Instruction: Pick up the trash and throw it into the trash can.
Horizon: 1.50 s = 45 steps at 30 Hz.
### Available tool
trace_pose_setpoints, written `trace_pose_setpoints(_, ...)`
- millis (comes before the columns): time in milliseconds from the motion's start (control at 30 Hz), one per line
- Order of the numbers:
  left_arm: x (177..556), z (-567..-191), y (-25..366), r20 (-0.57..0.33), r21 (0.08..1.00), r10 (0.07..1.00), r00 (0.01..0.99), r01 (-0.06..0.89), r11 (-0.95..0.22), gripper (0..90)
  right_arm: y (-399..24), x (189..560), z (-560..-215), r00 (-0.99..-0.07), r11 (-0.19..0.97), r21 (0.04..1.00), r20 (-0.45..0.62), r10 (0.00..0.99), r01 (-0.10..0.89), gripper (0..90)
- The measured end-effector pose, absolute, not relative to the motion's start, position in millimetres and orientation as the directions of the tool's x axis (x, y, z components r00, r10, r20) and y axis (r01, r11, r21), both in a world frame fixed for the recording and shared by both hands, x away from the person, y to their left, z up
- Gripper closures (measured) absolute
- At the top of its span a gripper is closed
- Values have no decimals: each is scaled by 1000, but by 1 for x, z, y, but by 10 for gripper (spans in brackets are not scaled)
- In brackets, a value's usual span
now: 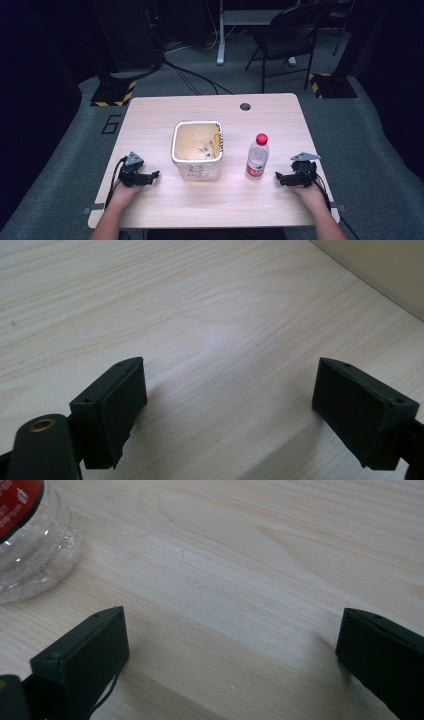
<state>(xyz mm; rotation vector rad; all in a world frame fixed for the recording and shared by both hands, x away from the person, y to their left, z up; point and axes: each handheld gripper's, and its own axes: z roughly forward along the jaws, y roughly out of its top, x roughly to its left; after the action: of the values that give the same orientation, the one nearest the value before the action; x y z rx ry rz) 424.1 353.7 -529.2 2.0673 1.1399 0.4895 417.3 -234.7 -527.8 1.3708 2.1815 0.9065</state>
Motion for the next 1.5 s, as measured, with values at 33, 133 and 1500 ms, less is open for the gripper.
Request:
trace_pose_setpoints(33,424,-529,354,-11,740,843,538,572,-355,141,-235,417,-528,-435,307,707,1,900,637,0)
trace_pose_setpoints(133,424,-529,354,-11,740,843,538,572,-355,141,-234,417,-527,-433,306,706,0,902,639,0)
trace_pose_setpoints(1500,424,-529,354,-12,740,843,538,572,-355,141,-229,394,-486,-536,295,783,58,842,548,229)
